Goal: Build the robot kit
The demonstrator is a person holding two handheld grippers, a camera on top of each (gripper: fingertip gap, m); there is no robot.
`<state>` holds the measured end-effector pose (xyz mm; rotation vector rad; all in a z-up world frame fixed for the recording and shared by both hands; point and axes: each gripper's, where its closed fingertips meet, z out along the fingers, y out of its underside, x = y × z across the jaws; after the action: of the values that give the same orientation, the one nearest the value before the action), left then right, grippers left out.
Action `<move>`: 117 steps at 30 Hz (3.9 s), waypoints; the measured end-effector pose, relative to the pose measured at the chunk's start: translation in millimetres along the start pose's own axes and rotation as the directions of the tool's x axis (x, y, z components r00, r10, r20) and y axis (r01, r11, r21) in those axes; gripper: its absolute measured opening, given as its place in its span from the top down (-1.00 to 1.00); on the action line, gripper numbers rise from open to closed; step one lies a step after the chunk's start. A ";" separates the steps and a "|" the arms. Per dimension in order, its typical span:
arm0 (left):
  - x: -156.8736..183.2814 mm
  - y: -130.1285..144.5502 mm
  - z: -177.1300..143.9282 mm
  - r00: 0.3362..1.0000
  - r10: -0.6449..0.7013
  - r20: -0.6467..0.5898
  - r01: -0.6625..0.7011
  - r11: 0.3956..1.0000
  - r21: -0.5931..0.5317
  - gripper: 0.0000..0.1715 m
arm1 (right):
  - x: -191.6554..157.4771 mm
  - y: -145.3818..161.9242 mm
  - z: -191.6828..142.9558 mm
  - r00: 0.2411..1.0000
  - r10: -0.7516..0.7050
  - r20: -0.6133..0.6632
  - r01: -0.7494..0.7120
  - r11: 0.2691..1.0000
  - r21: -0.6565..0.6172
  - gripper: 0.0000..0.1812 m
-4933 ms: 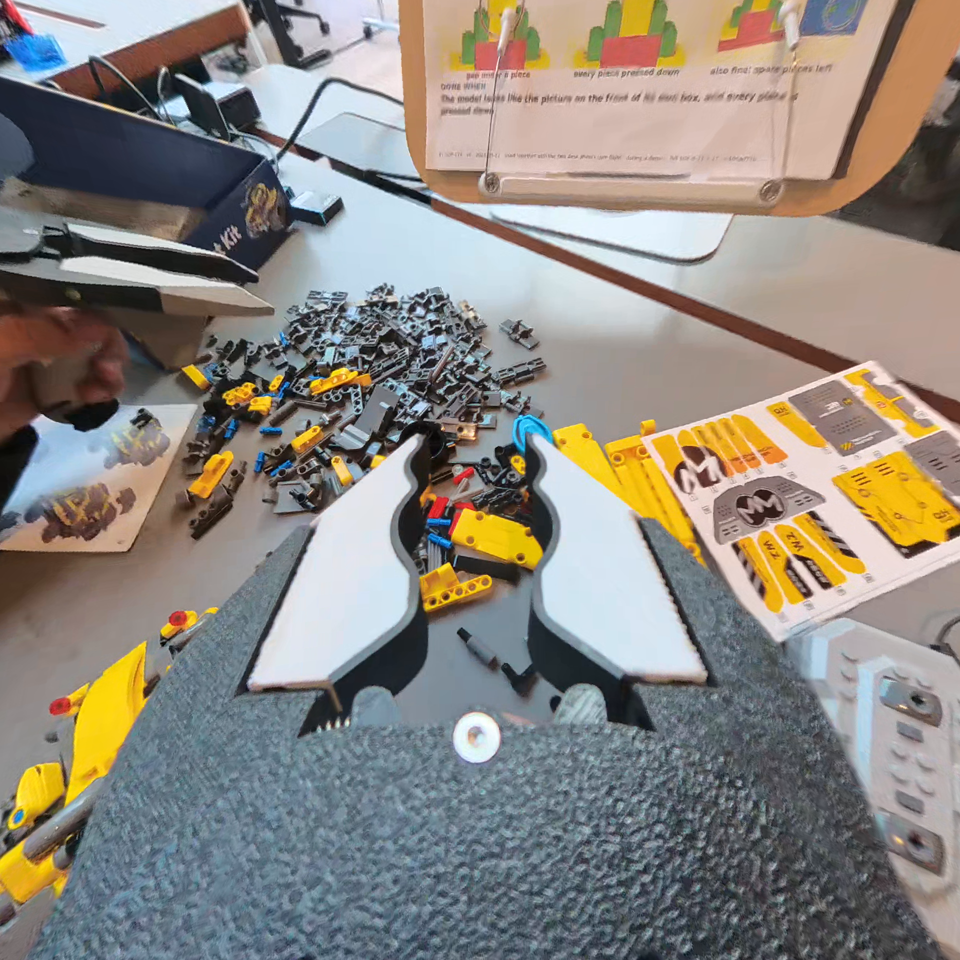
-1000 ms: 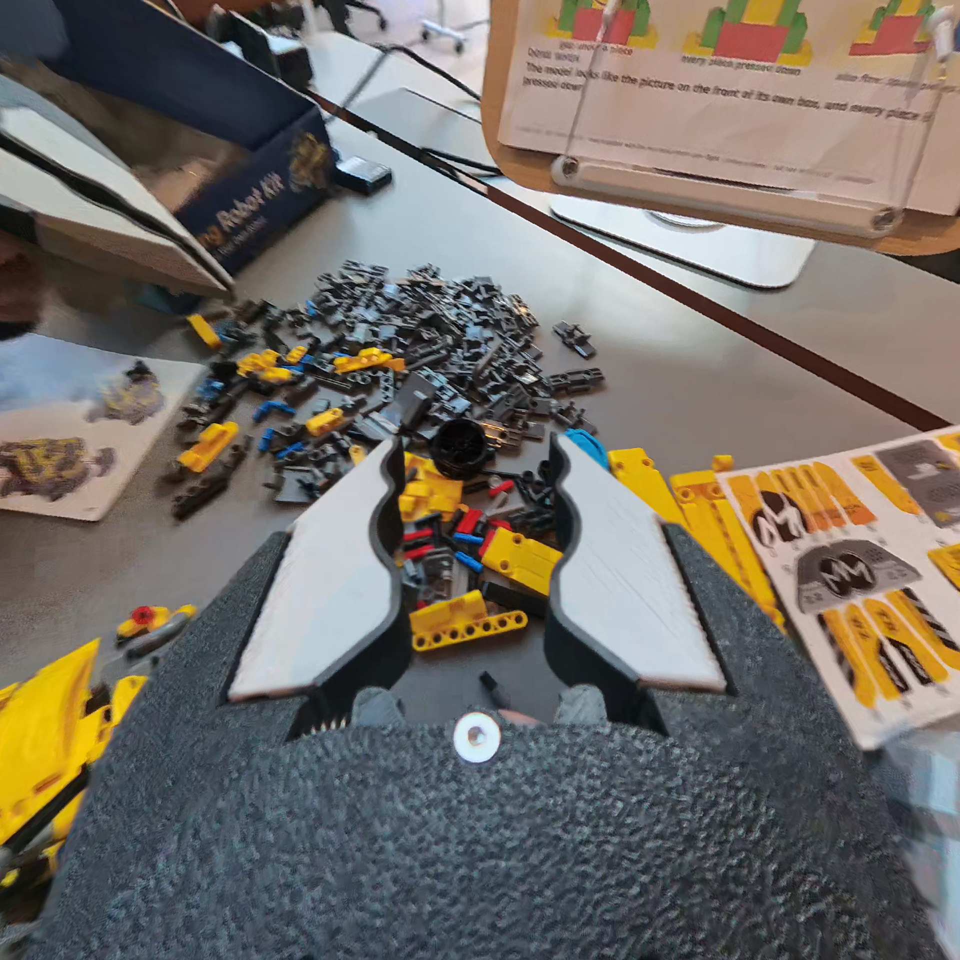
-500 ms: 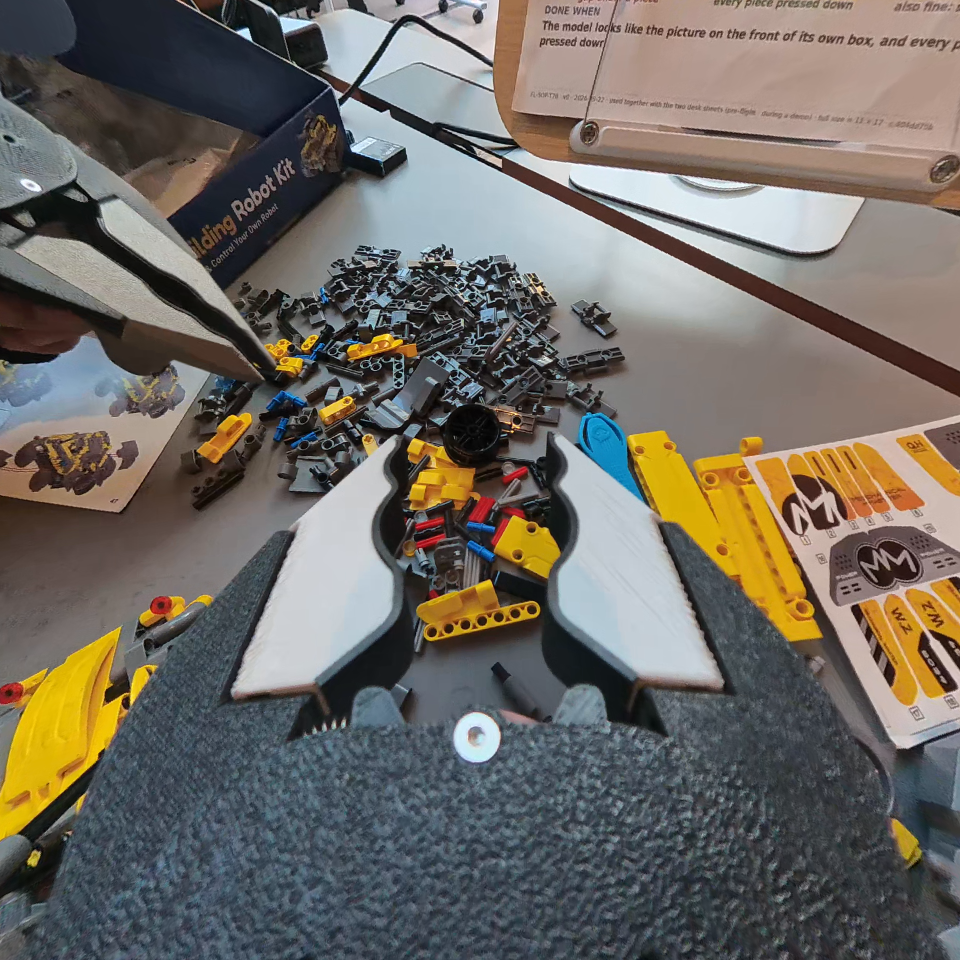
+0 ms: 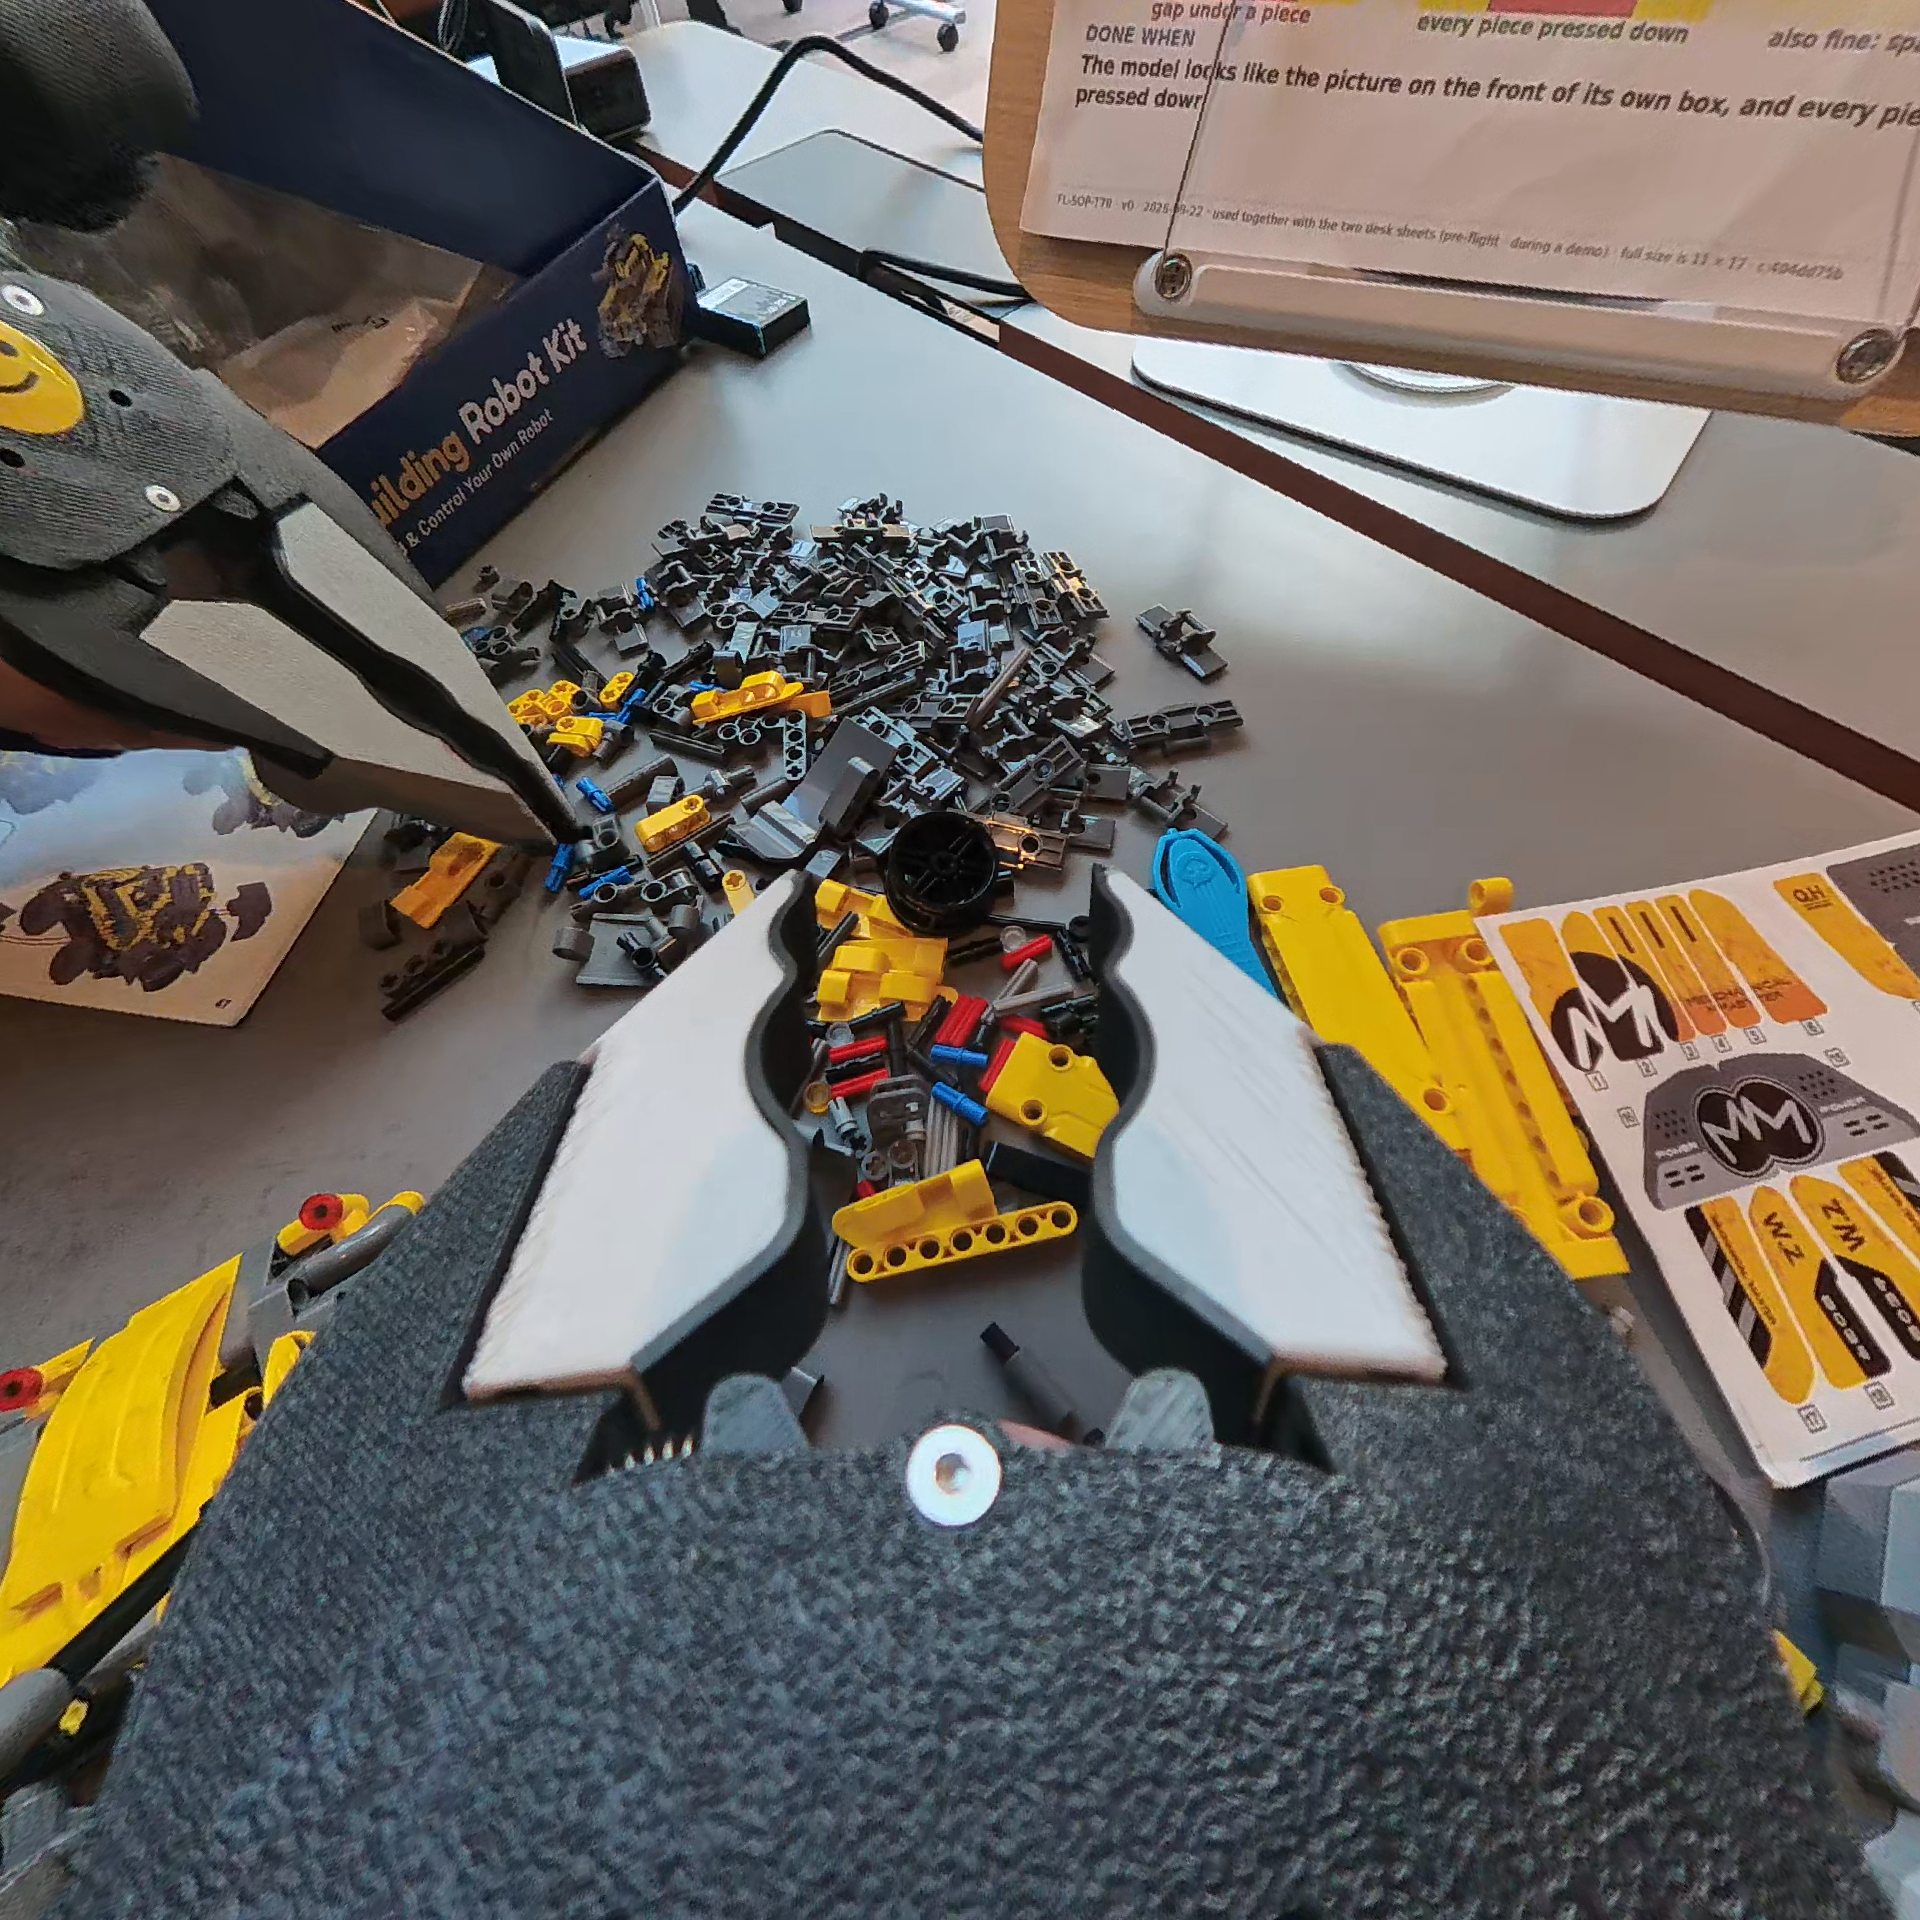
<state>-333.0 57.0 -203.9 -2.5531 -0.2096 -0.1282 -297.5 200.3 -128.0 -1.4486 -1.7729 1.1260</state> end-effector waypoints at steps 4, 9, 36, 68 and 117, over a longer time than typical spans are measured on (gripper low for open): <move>1.3 0.1 1.0 1.000 0.007 -0.001 -0.007 1.000 -0.003 0.99 | 0.2 -0.2 -0.4 1.000 0.003 0.000 -0.003 1.000 0.001 0.43; -0.5 -11.1 -5.7 0.998 0.041 0.037 -0.043 0.998 0.050 0.99 | -11.9 -2.8 -1.1 0.998 -0.023 0.058 0.023 1.000 0.012 0.39; 108.0 -108.6 -76.3 0.562 -0.002 -0.827 0.537 0.762 0.363 1.00 | -104.4 -40.1 -31.7 0.683 -0.714 -0.155 0.730 0.659 0.181 0.74; 101.5 -99.1 -55.0 0.825 0.015 -0.565 0.301 0.834 0.462 0.77 | -11.3 192.2 -193.1 0.985 -0.067 -0.160 0.006 0.936 -0.352 0.67; 261.5 175.6 -50.0 0.952 0.166 -0.258 -0.044 0.905 0.423 0.61 | -13.0 118.1 -210.5 0.973 0.105 -0.204 -0.052 0.967 0.248 0.41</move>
<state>-47.3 -83.6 -220.7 -2.0850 0.0181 -0.3715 -60.1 245.7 -130.9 -1.4425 -1.3890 1.1339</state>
